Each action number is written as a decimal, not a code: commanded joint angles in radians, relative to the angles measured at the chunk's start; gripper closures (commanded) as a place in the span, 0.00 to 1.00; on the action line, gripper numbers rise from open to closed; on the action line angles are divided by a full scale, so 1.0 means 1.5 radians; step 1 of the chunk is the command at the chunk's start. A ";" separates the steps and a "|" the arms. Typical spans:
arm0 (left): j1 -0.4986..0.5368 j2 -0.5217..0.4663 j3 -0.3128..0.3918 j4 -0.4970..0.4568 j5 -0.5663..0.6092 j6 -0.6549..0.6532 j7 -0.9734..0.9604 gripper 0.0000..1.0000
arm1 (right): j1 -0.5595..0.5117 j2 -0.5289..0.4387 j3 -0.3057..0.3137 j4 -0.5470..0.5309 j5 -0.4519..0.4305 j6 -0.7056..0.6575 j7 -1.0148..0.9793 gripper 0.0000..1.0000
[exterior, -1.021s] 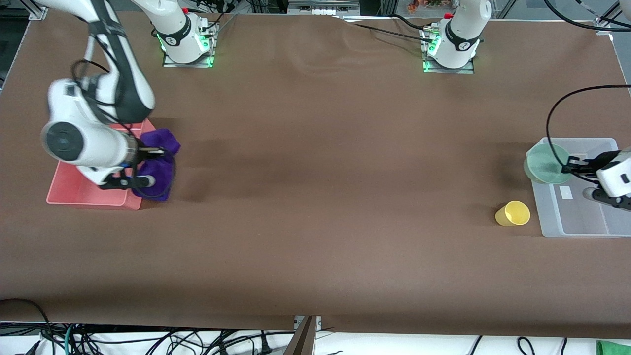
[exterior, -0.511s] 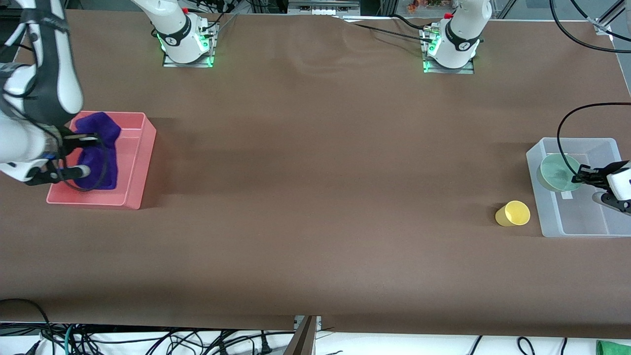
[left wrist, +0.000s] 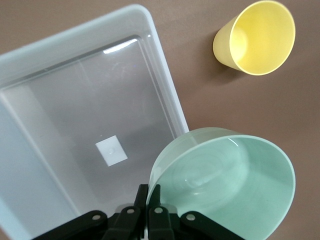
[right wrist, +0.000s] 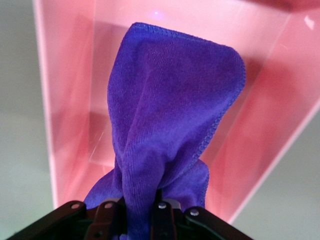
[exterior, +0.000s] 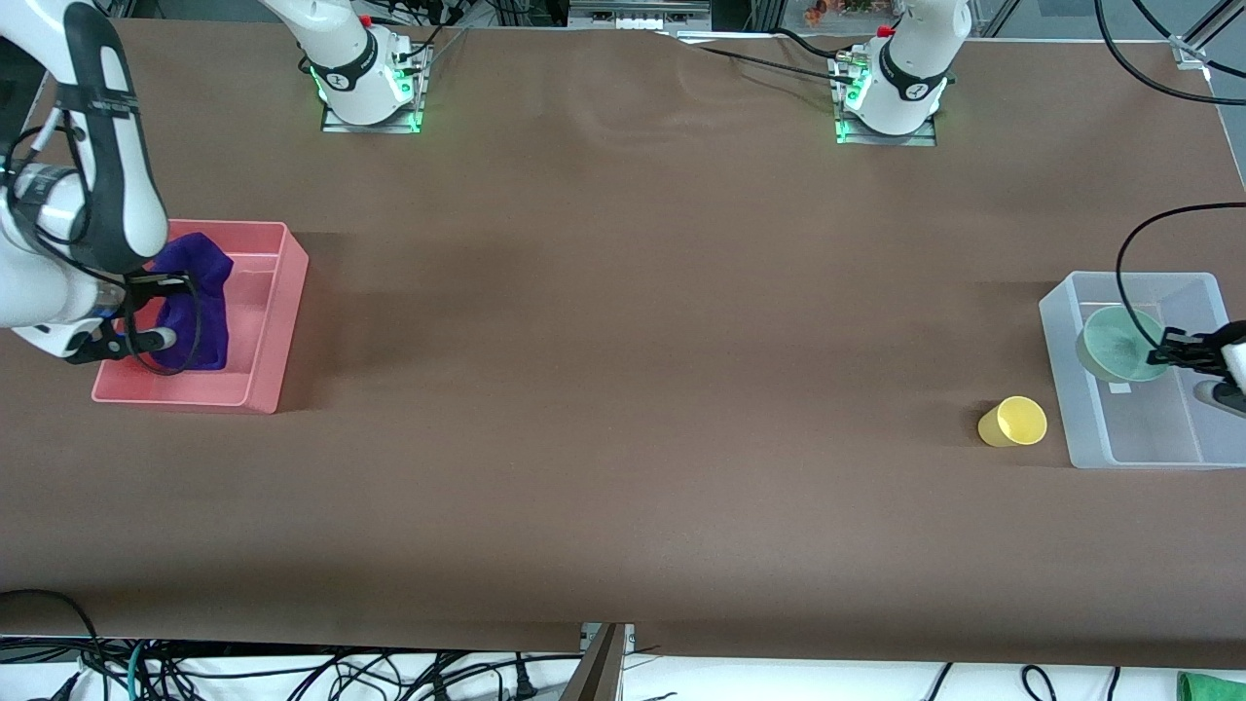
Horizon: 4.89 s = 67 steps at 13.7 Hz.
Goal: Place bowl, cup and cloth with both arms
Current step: 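Lower the purple cloth into the pink tray and open the right gripper, then release the bowl in the bin and raise the left gripper, then move the left gripper to the yellow cup and grasp its rim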
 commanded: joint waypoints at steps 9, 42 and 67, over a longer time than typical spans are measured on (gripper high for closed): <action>0.086 0.121 -0.007 0.078 -0.034 0.063 0.123 1.00 | -0.006 -0.016 -0.002 -0.070 -0.001 0.124 -0.011 0.01; -0.078 0.081 -0.076 0.075 -0.010 0.114 0.039 0.00 | -0.011 -0.136 0.186 0.316 0.060 -0.246 0.163 0.01; -0.092 0.140 -0.085 0.060 -0.011 0.179 0.053 1.00 | -0.006 -0.129 0.189 0.317 0.044 -0.244 0.168 0.01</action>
